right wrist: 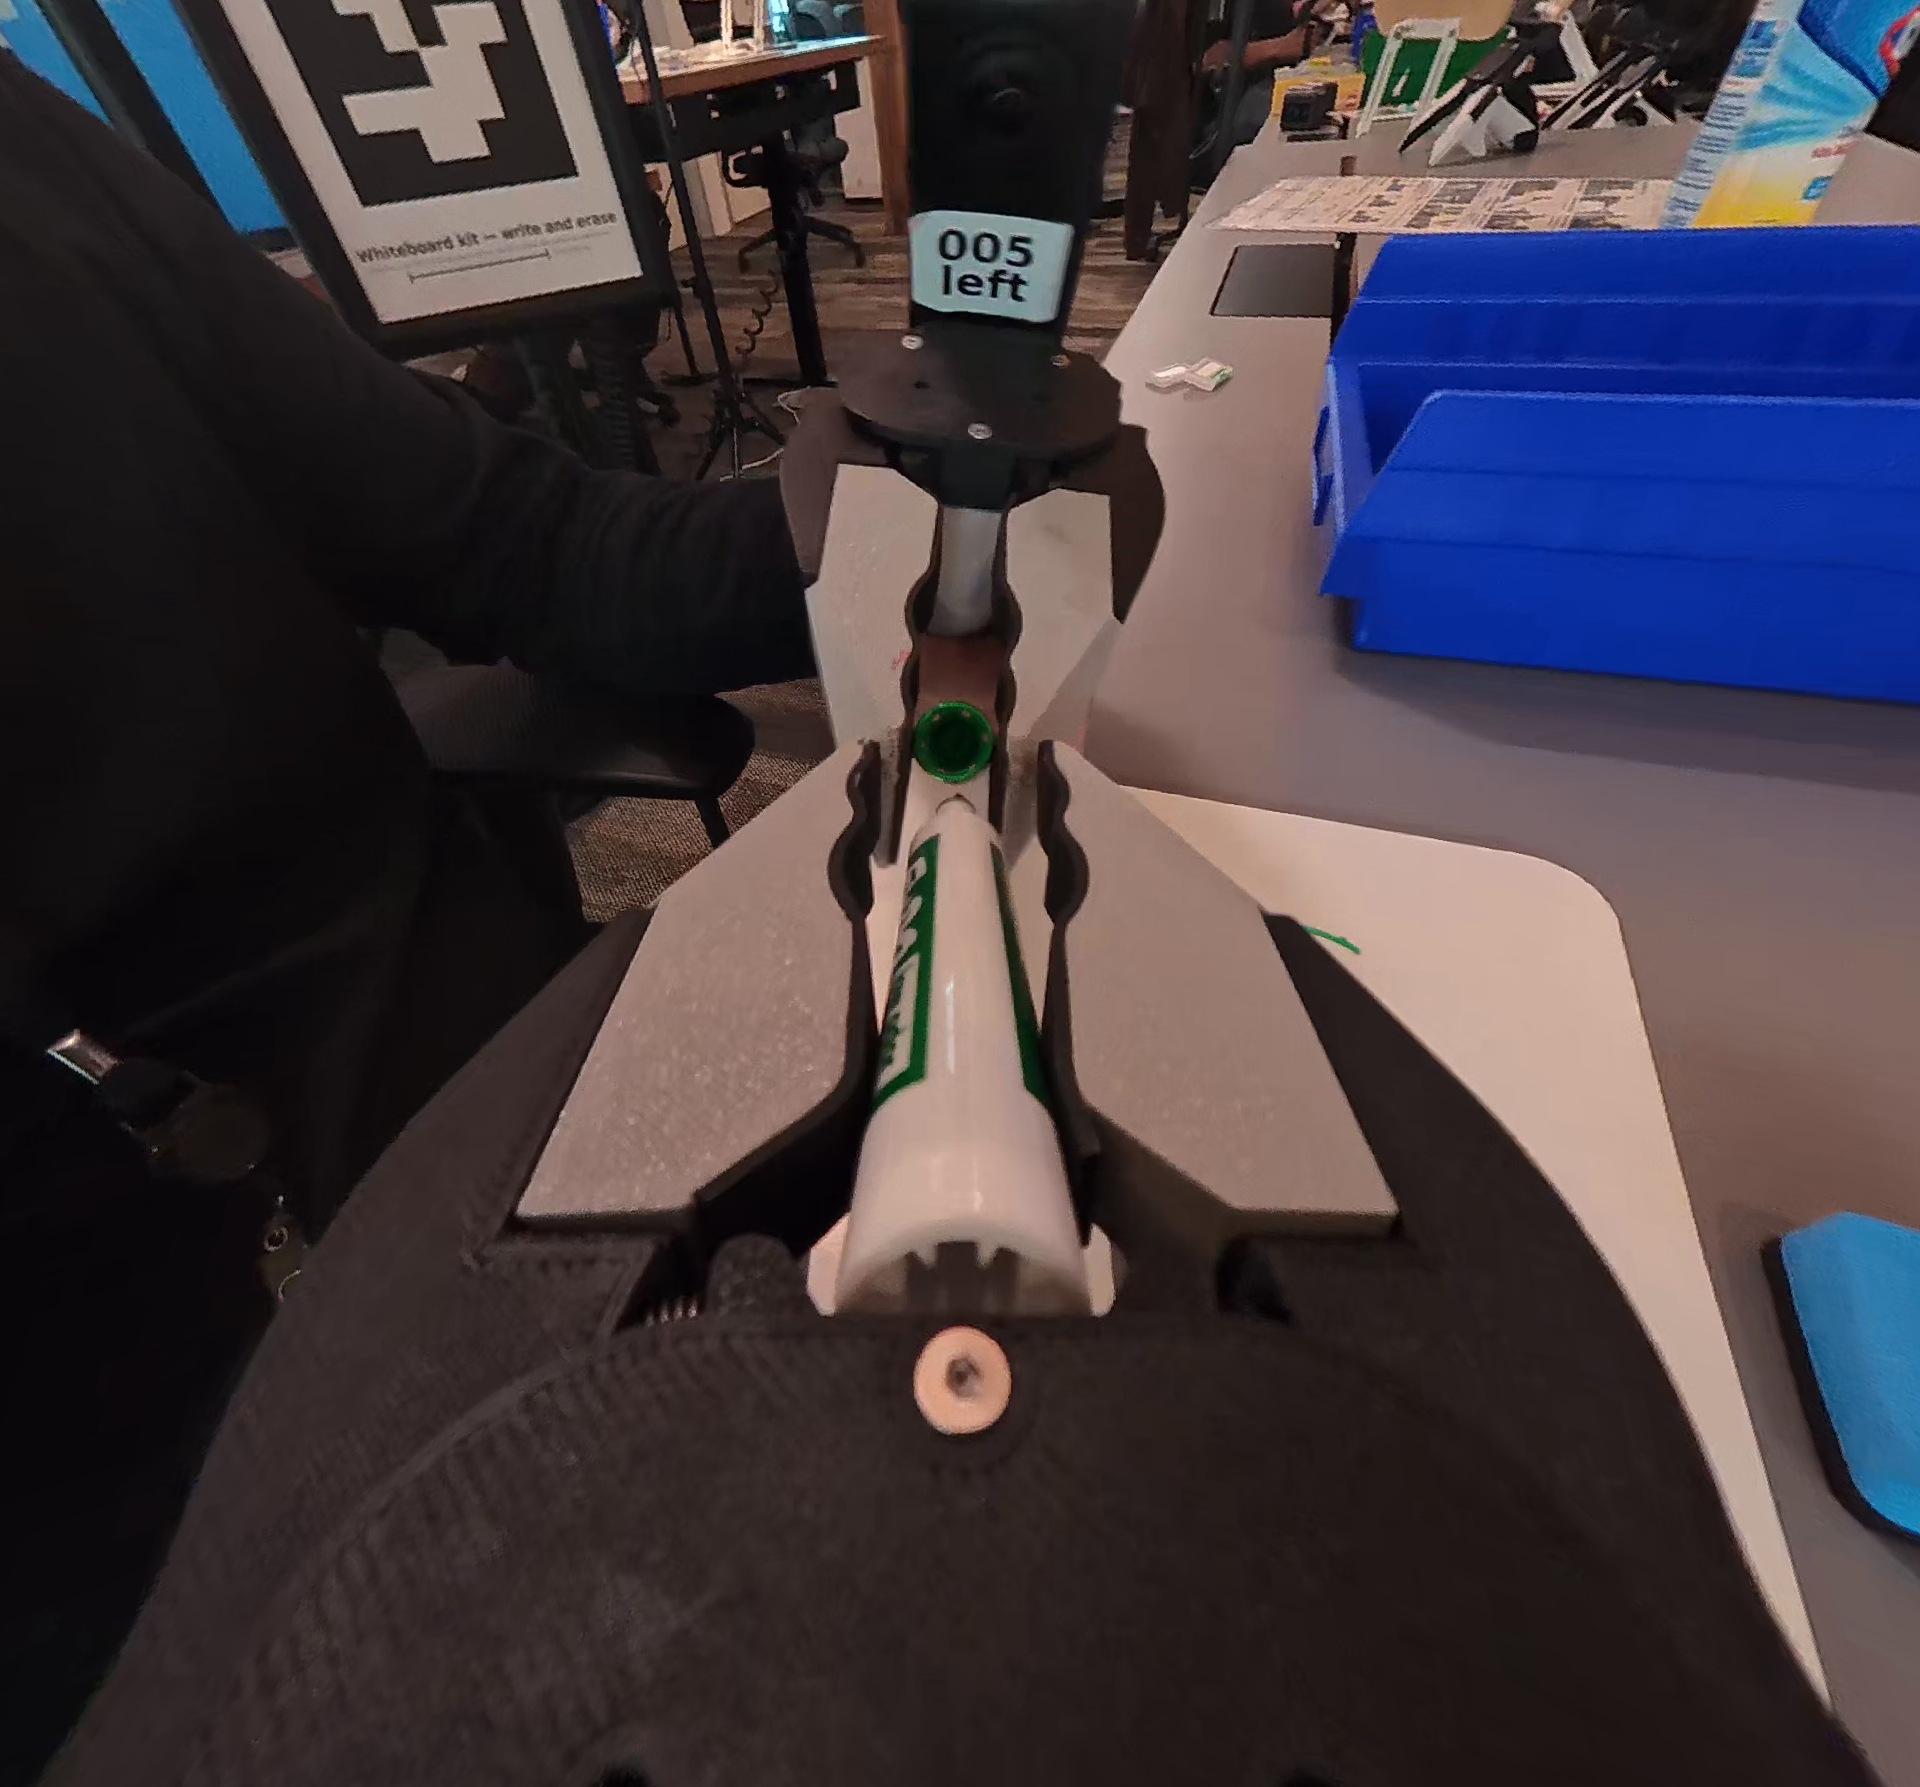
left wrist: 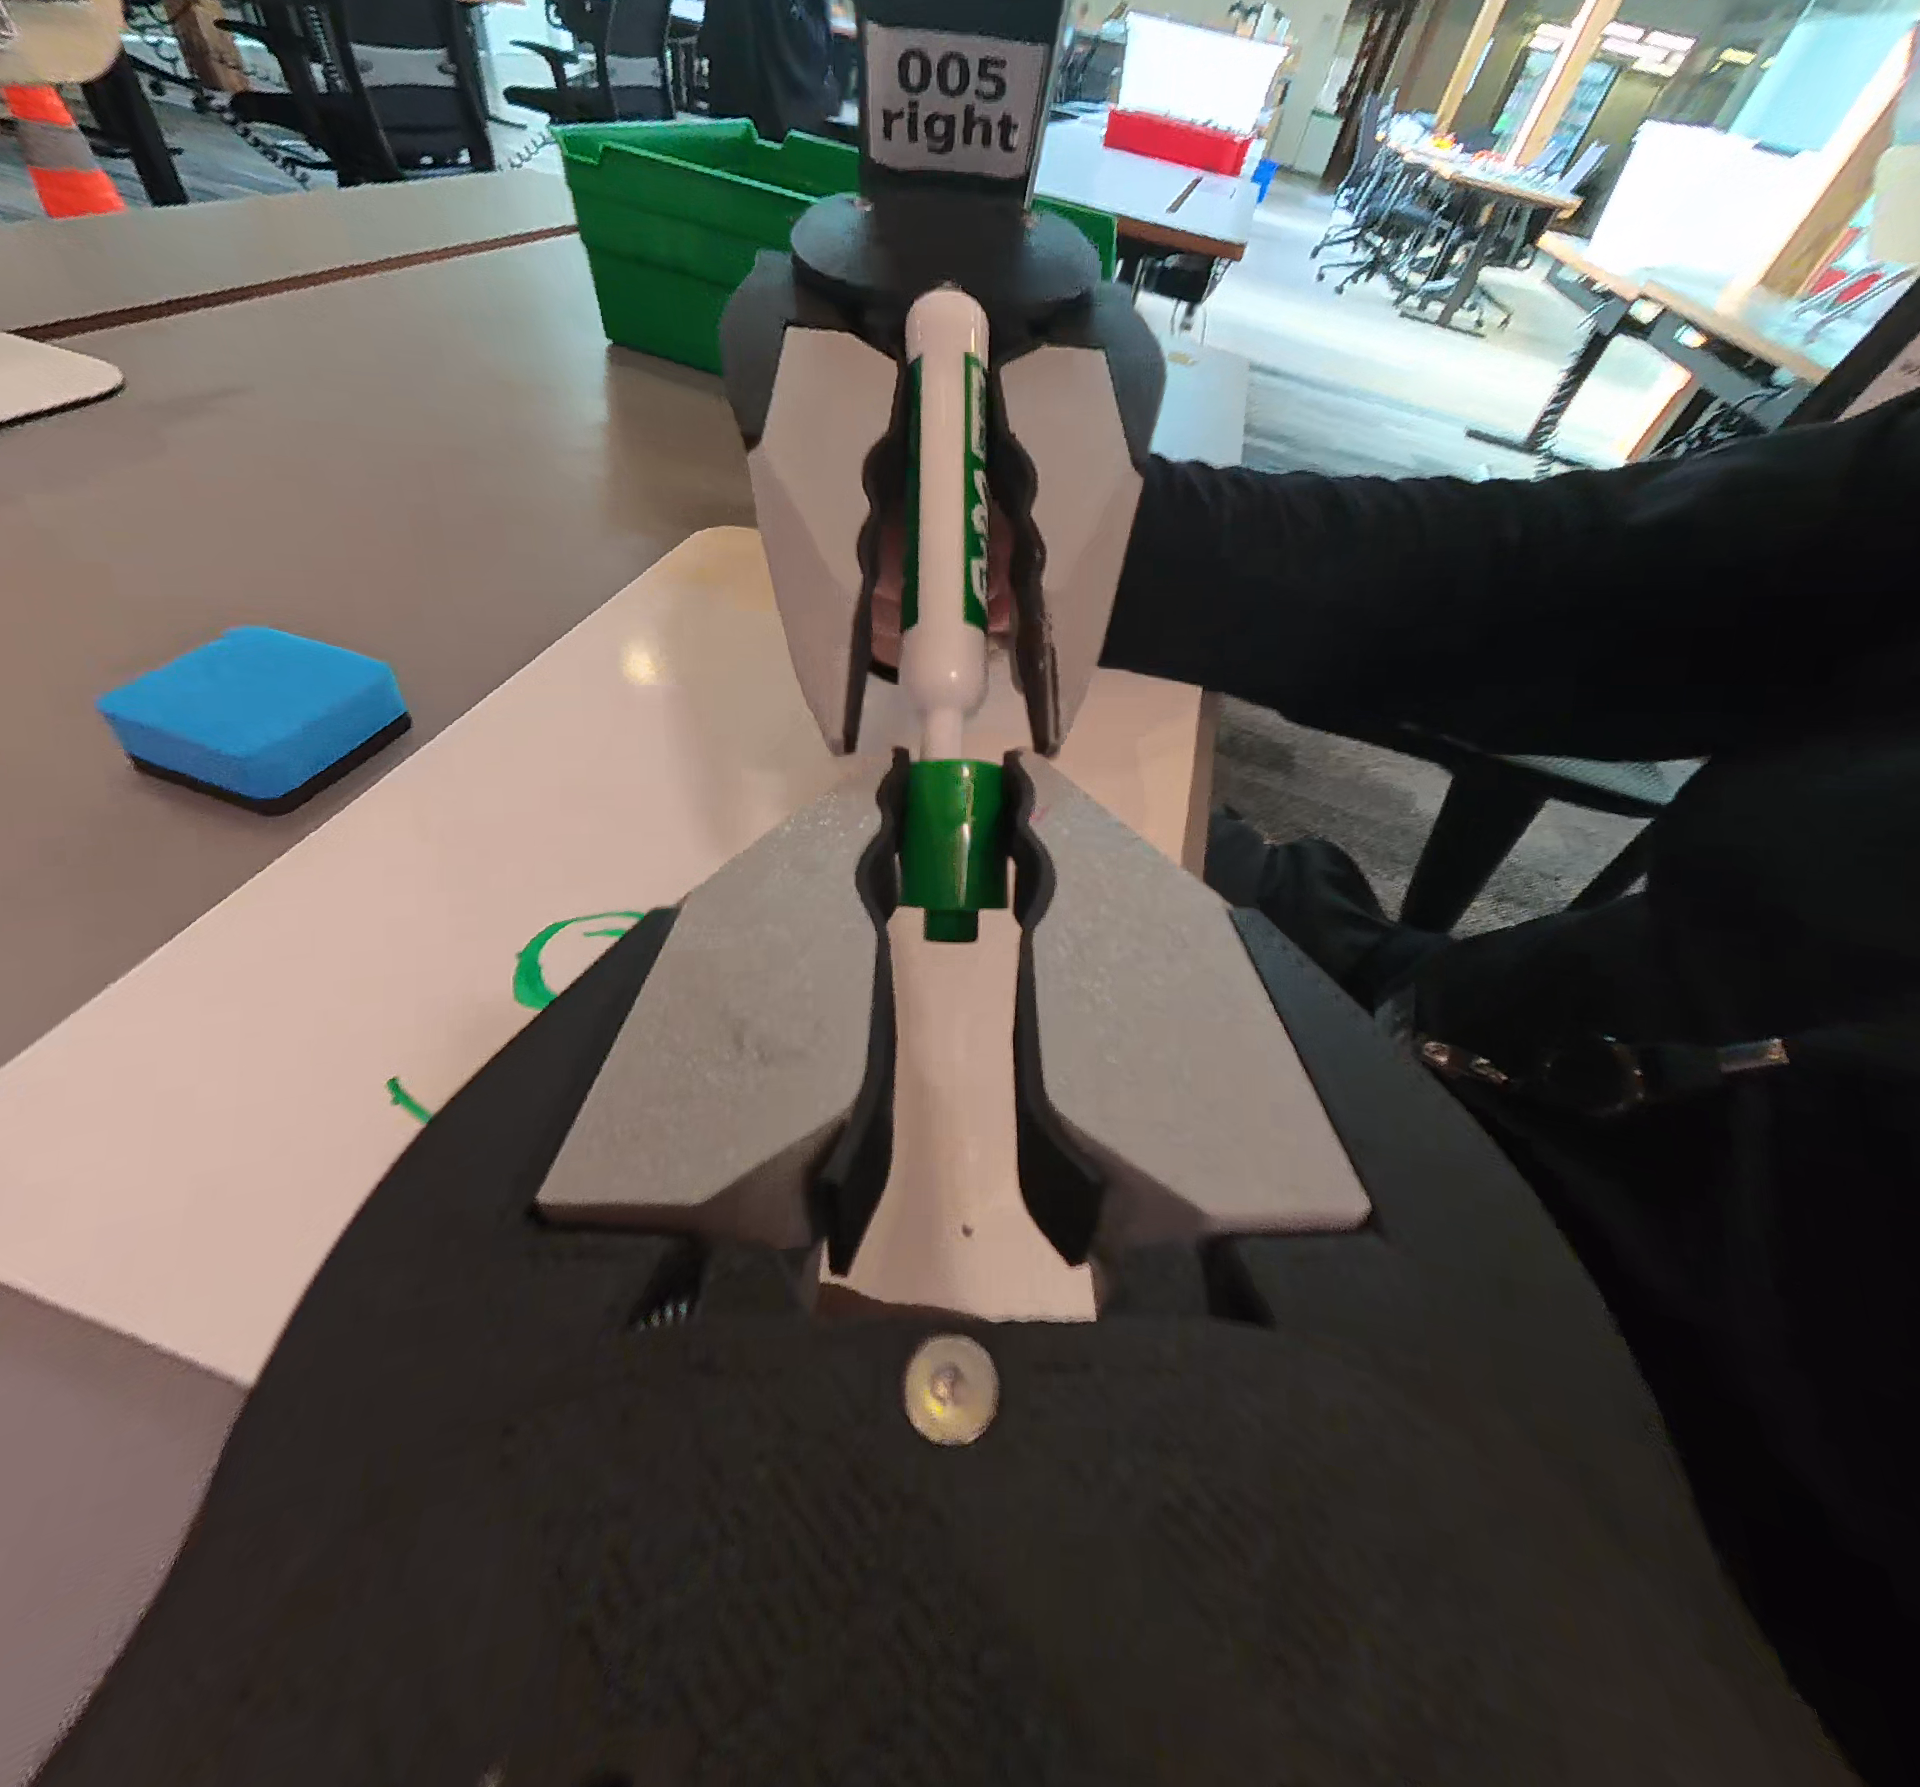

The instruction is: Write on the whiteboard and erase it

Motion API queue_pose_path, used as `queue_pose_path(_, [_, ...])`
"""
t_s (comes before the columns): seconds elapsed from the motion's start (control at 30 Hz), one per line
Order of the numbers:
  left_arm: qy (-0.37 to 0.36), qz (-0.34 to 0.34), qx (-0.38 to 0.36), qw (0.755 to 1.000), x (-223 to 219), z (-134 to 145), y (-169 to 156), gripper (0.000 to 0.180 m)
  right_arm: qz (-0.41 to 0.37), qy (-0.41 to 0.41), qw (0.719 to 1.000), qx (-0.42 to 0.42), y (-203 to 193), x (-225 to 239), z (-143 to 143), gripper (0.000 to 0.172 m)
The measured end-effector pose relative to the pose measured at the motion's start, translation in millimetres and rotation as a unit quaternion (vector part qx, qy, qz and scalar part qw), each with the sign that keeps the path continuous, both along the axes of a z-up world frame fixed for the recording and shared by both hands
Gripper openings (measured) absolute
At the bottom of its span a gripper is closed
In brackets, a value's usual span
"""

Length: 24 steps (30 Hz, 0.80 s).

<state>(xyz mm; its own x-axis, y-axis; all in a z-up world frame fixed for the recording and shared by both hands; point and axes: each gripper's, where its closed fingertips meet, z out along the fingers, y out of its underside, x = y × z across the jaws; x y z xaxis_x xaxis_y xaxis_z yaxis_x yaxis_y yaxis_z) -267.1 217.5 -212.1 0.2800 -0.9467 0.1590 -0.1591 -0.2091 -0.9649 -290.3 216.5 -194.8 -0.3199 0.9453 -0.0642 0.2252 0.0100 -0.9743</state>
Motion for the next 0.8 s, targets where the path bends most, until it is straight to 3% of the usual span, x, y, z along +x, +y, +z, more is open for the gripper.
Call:
queue_pose_path(0.13, [-0.007, 0.007, 0.018, 1.0, 4.1, 3.5, 6.3, 0.015, -0.003, 0.008, 1.0, -0.007, 1.4, 0.3, 2.8, 0.029])
queue_pose_path(0.3, [0.044, 0.053, 0.115, 0.991, 6.5, 1.7, 13.8, 0.015, -0.008, 0.017, 0.999, -0.05, 6.5, -1.5, 3.5, 0.029])
queue_pose_path(0.43, [0.097, 0.097, 0.21, 0.968, 10.2, -2.2, 20.1, 0.015, -0.003, 0.023, 0.994, -0.111, 9.1, -4.3, 5.8, 0.029])
queue_pose_path(0.8, [0.146, 0.153, 0.293, 0.932, 18.3, -0.3, 26.4, 0.015, -0.024, 0.058, 0.995, -0.078, 11.9, -3.6, 17.8, 0.028])
